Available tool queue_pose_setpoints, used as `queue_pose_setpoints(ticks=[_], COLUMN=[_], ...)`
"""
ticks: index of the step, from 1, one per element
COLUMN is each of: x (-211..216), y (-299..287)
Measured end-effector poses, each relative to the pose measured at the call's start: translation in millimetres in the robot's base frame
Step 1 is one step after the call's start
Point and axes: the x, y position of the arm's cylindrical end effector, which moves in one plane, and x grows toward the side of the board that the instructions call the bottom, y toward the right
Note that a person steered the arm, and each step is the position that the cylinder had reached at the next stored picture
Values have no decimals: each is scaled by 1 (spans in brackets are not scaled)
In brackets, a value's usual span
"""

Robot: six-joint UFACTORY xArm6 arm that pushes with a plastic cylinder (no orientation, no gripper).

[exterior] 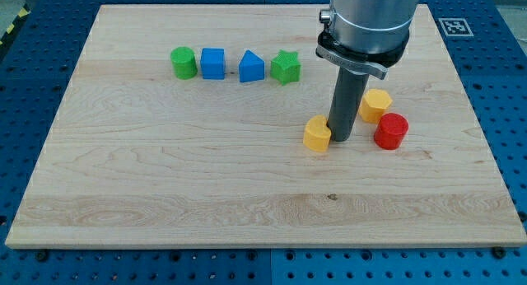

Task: Push the yellow heart towards green circle

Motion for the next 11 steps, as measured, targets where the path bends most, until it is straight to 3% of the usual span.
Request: queue_pose_setpoints(ticks=[4, 6, 11], x=[13, 28, 2], y=[-29, -84, -136])
